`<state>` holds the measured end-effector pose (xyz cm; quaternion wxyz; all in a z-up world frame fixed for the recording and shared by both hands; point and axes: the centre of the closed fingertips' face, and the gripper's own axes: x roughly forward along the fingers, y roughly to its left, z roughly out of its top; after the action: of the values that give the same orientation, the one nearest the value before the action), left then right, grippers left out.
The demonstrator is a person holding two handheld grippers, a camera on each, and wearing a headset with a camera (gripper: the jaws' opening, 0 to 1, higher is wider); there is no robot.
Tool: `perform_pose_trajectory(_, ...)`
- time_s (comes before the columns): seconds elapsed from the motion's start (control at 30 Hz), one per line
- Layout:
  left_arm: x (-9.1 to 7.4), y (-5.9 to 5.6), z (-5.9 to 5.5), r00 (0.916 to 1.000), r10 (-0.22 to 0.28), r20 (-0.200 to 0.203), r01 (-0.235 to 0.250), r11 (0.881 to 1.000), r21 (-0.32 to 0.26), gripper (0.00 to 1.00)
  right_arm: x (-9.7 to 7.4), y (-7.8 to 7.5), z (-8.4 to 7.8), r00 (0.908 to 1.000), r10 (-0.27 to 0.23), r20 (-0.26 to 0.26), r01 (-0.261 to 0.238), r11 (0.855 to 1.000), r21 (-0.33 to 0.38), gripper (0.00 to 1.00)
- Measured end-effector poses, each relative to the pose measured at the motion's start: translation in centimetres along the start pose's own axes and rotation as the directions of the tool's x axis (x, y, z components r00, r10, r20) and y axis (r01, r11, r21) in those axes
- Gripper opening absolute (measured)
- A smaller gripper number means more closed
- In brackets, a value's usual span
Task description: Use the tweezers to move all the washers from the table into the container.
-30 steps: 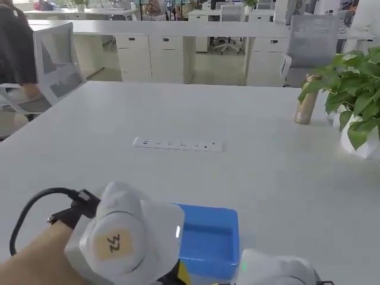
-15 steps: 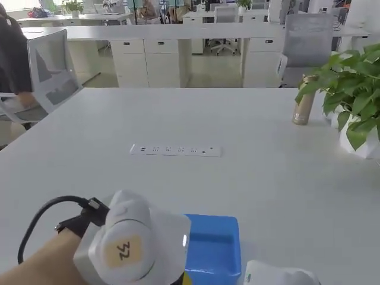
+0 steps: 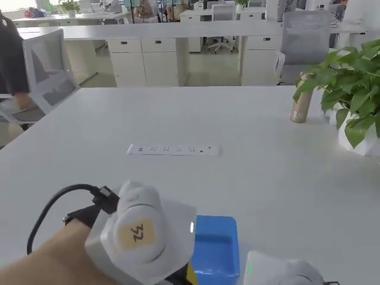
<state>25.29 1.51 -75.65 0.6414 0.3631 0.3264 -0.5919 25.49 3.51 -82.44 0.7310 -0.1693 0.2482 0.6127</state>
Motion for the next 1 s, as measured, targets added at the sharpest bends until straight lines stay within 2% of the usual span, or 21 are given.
perform_pose_trajectory(0.17, -0.1, -0.9, -0.1, 0.9997, -0.021, 0.009, 0.021, 1.0, -0.017, 0.0, 0.0, 0.6, -0.1, 0.9999, -0.004, -0.014, 0.004, 0.999, -0.033, 0.05)
perform_pose_trajectory(0.3, -0.1, -1.9, 0.0, 0.9992, -0.039, -0.005, 0.039, 0.999, 0.002, 0.0, -0.2, 0.9, -0.2, 0.9999, 0.009, -0.013, -0.01, 1.0, -0.029, 0.05)
perform_pose_trajectory(0.57, -0.1, -1.3, -0.1, 0.9998, -0.019, -0.006, 0.019, 1.0, 0.002, 0.0, -0.4, 0.8, -0.1, 0.9998, -0.015, -0.01, 0.015, 0.999, -0.032, 0.05)
perform_pose_trajectory(1.0, 0.1, -1.6, 0.2, 0.9992, -0.033, -0.022, 0.033, 0.999, 0.011, 0.0, -0.4, 0.9, -0.3, 1.0, 0.002, -0.009, -0.002, 1.0, -0.011, 0.05)
